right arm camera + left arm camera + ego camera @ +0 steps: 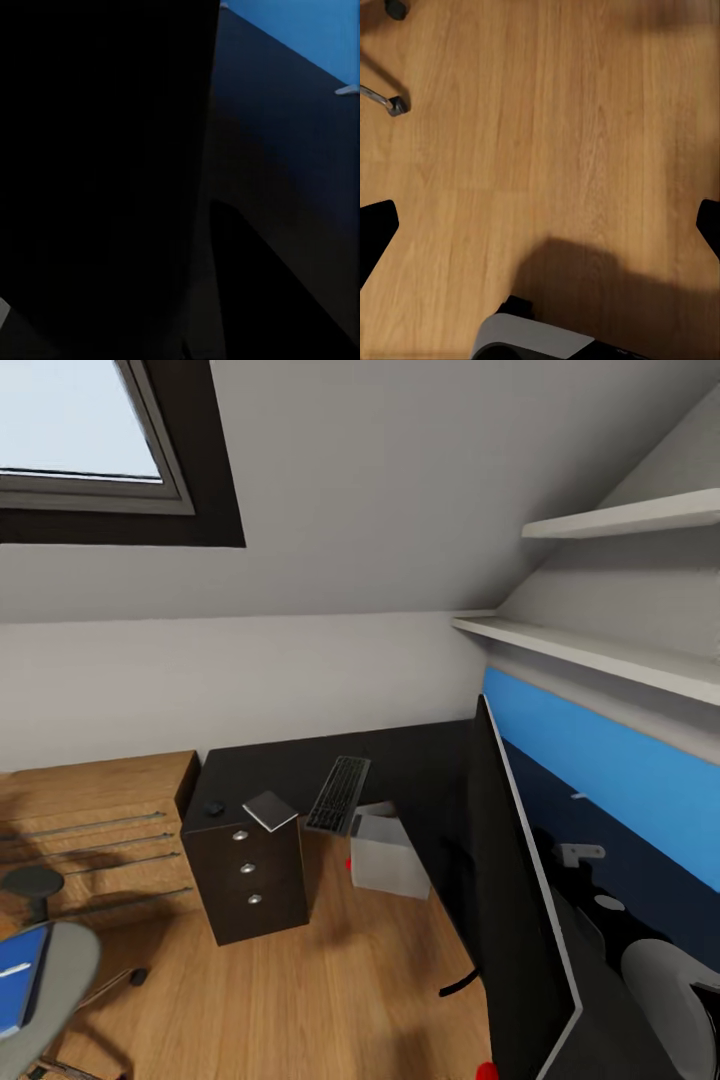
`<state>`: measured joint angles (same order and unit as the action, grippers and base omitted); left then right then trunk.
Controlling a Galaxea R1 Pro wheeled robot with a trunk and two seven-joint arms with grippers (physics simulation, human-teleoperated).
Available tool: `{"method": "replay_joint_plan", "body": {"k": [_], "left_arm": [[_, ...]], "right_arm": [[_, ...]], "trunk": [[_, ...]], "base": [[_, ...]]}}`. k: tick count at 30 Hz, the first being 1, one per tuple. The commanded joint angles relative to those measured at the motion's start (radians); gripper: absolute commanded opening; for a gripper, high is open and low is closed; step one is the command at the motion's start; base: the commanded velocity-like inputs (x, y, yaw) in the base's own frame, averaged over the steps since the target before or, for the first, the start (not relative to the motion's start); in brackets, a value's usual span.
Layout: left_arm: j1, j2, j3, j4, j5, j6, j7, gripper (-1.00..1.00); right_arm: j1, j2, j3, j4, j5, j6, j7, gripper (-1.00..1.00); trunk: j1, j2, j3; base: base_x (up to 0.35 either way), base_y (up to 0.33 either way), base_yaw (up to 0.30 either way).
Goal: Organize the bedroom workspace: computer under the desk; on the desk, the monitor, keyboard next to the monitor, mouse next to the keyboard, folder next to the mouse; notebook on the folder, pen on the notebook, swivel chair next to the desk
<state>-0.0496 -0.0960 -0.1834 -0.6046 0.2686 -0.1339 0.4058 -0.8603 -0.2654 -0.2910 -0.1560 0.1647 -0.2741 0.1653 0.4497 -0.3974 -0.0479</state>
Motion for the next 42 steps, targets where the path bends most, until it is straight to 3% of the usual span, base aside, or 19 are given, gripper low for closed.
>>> {"method": "replay_joint_plan", "body": {"k": [1,11,18,29,30,42], "left_arm": [[-0.001,0.001,-0.007,0.0,0.011,-0.006,0.007,1.0],[-0.001,-0.011,-0.005,0.0,0.008,-0.009,0.008,1.0],[-0.001,0.004,-0.01,0.0,0.009,-0.008,0.008,1.0],[-0.001,0.006,-0.01,-0.001,0.009,-0.009,0.007,1.0],[-0.001,0.007,-0.01,-0.001,0.009,-0.009,0.008,1.0],[-0.001,0.002,-0.014,-0.003,0.01,-0.007,0.009,1.0]], "right_arm": [[-0.002,0.0,-0.018,0.0,0.002,-0.003,0.003,-1.0],[-0.002,0.009,-0.011,0.009,0.011,-0.008,0.0,-1.0],[0.001,0.009,-0.019,0.004,0.011,-0.007,0.0,-1.0],[0.001,0.009,-0.019,0.004,0.013,-0.005,0.002,-1.0],[0.001,0.009,-0.02,0.004,0.013,-0.005,0.002,1.0],[0.001,0.009,-0.007,0.003,0.013,-0.005,0.002,1.0]], "trunk": [[0.0,-0.003,-0.002],[0.0,-0.003,-0.002],[0.0,-0.003,-0.002],[0.0,-0.003,-0.002],[0.0,-0.003,-0.002],[0.0,-0.003,-0.002]], "base": [[-0.11,-0.004,0.0],[-0.044,-0.001,0.0],[0.0,0.0,0.0],[0.0,0.0,0.0],[0.0,0.0,0.0],[0.0,0.0,0.0]]}}
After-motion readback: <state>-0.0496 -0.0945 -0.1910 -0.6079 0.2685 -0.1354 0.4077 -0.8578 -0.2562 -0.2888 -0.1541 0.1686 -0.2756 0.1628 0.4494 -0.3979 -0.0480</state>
